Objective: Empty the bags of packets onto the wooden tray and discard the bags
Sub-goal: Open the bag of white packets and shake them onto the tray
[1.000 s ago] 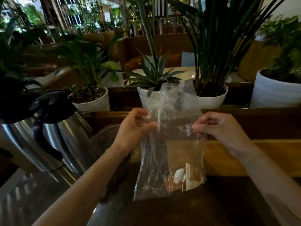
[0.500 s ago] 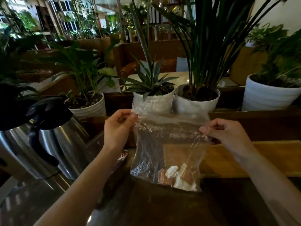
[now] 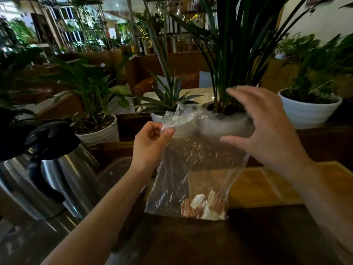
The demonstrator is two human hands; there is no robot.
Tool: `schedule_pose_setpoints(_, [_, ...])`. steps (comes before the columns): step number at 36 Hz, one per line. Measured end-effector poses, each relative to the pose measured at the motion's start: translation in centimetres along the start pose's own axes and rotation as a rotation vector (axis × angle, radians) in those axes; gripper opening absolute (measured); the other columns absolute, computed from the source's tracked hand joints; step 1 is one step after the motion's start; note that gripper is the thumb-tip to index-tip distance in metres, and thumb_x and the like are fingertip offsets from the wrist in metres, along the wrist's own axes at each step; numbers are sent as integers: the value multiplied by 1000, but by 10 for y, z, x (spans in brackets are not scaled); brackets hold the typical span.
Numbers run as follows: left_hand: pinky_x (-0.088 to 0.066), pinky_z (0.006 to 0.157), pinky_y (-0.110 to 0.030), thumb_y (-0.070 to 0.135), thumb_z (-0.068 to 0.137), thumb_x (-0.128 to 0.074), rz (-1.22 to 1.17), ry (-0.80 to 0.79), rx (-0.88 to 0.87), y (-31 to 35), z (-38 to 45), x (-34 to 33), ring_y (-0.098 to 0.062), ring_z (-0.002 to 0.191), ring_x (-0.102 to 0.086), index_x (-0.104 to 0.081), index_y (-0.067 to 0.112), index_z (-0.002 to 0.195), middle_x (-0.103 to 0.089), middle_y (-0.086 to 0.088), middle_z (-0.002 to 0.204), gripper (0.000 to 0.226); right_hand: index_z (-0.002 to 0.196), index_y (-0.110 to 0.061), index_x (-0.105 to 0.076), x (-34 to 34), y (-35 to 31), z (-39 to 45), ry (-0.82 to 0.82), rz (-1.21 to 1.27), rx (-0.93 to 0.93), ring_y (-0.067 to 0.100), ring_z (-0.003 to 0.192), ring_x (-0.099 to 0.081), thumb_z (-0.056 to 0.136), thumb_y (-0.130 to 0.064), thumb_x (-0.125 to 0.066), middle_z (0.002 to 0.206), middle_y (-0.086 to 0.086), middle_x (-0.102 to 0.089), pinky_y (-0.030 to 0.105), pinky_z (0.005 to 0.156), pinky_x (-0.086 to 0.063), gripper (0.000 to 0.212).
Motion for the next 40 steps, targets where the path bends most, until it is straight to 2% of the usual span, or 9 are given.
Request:
schedule_pose_setpoints(4, [-55, 64, -26, 28, 85, -73, 23, -34, -60, 6, 3, -9, -13, 71, -62, -62, 24, 81, -66, -1, 77, 12, 133, -16, -56, 2, -29, 8, -53, -222, 148, 29, 115, -58, 67, -49, -78, 124, 8, -66, 46, 102, -39, 77])
schedule_pose_setpoints(8, [-52, 60, -15, 22, 86, -72, -30, -107, -99, 9, 1, -15, -2, 68, -66, -62, 22, 85, -70, 9, 76, 10, 139, -23, -46, -3, -40, 19, -77, -185, 51, 22, 92, -70, 70, -51, -78, 108, -1, -74, 44, 88, -50, 80])
schedule_pose_setpoints(11, [-51, 62, -14, 24, 87, -71, -29, -118, -114, 9, 1, -13, -1, 71, -65, -63, 23, 89, -69, 11, 79, 9, 143, -26, -35, -7, -35, 24, -138, -156, -35, 19, 87, -70, 70, -46, -80, 102, -7, -73, 42, 79, -55, 87])
schedule_pose_setpoints(17, [-53, 71, -16, 32, 81, -75, 108, -147, -132, -2, -16, 2, 2, 87, -61, -56, 35, 116, -59, 18, 100, 40, 91, -30, -70, -7, -17, 22, -175, -48, -76, 7, 78, -62, 82, -27, -75, 82, -10, -69, 29, 68, -50, 11])
schedule_pose_setpoints(23, [-51, 81, -26, 44, 77, -73, 398, 66, -188, -50, -96, 52, -4, 104, -56, -47, 46, 113, -51, 20, 113, 45, 87, -41, -65, -5, -6, 24, -213, 86, -119, 0, 76, -63, 80, -29, -77, 74, -20, -64, 30, 68, -52, 18])
schedule_pose_setpoints(27, [-50, 55, -28, 49, 74, -71, 456, 91, 240, -92, -155, 65, -3, 65, -60, -56, 36, 76, -64, 11, 80, 20, 84, -41, -66, -11, 2, 23, -232, 90, -113, -7, 73, -58, 82, -28, -75, 75, -25, -63, 20, 60, -44, 16])
schedule_pose_setpoints(30, [-51, 56, -30, 42, 77, -76, 585, -141, 567, -108, -163, 66, -6, 56, -61, -62, 23, 67, -68, 2, 65, 26, 84, -41, -65, -14, 5, 23, -247, 116, -121, -9, 73, -55, 82, -29, -74, 75, -28, -59, 16, 60, -38, 14])
schedule_pose_setpoints(34, [-48, 44, -24, 26, 81, -77, 382, -244, 737, -105, -144, 56, -11, 48, -58, -68, 17, 85, -68, -2, 61, 13, 81, -39, -67, -16, 8, 25, -248, 157, -121, -9, 73, -55, 83, -33, -72, 76, -28, -60, 13, 62, -35, 9])
schedule_pose_setpoints(40, [-56, 55, -23, 6, 84, -72, -4, -237, 879, -110, -135, 36, -13, 68, -73, -65, 15, 108, -74, -7, 88, 26, 82, -30, -74, -22, 23, 28, -244, 263, -201, -8, 77, -62, 83, -25, -74, 79, -19, -68, 1, 58, -40, 6])
Point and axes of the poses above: each hand's wrist, its own z-axis towards the middle knuckle, its own x-axis out of the back of the hand, y = z × x, the point moved 2 cm from there along z, towards the middle knuckle
